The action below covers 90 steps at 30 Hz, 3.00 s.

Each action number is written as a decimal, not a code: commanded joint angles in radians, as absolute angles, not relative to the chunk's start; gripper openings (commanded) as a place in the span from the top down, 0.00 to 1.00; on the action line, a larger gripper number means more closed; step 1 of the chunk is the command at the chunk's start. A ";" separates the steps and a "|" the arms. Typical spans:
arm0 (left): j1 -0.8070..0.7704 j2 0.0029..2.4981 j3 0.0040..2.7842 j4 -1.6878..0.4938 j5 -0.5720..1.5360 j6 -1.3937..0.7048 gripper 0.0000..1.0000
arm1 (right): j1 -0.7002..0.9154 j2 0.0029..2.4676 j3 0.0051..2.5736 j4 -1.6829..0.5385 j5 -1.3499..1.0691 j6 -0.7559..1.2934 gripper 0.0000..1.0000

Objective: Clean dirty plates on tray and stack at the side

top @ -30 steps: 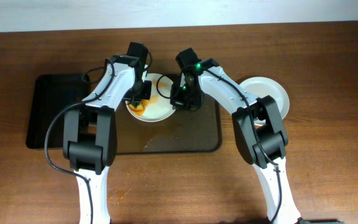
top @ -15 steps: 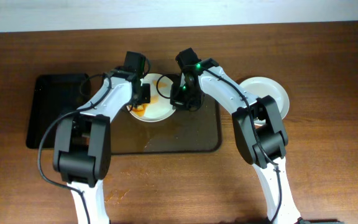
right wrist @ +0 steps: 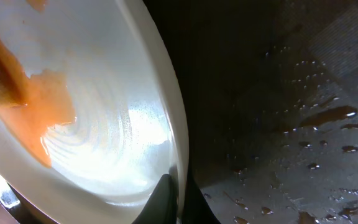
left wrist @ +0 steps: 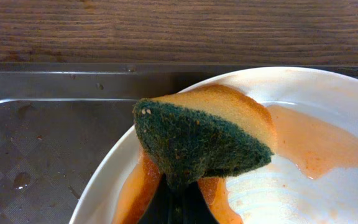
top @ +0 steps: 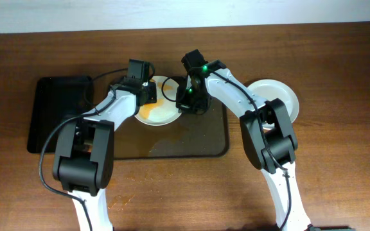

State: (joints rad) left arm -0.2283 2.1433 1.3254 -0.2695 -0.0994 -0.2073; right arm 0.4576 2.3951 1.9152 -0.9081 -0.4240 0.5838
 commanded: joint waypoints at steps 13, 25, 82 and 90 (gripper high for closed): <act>-0.223 2.521 0.944 -0.214 -0.010 -0.232 0.99 | 0.471 2.427 1.914 -0.915 -0.420 0.532 0.96; -0.223 2.521 0.896 -0.138 -0.010 -0.232 0.99 | 0.471 2.427 1.914 -0.915 -0.420 0.532 0.96; -0.126 2.415 2.012 -1.098 0.347 0.023 0.99 | 0.485 2.427 1.914 -0.900 -0.434 0.528 0.96; -0.007 2.415 2.307 -1.346 0.379 0.023 1.00 | 0.485 2.427 1.914 -0.913 -0.434 0.528 0.96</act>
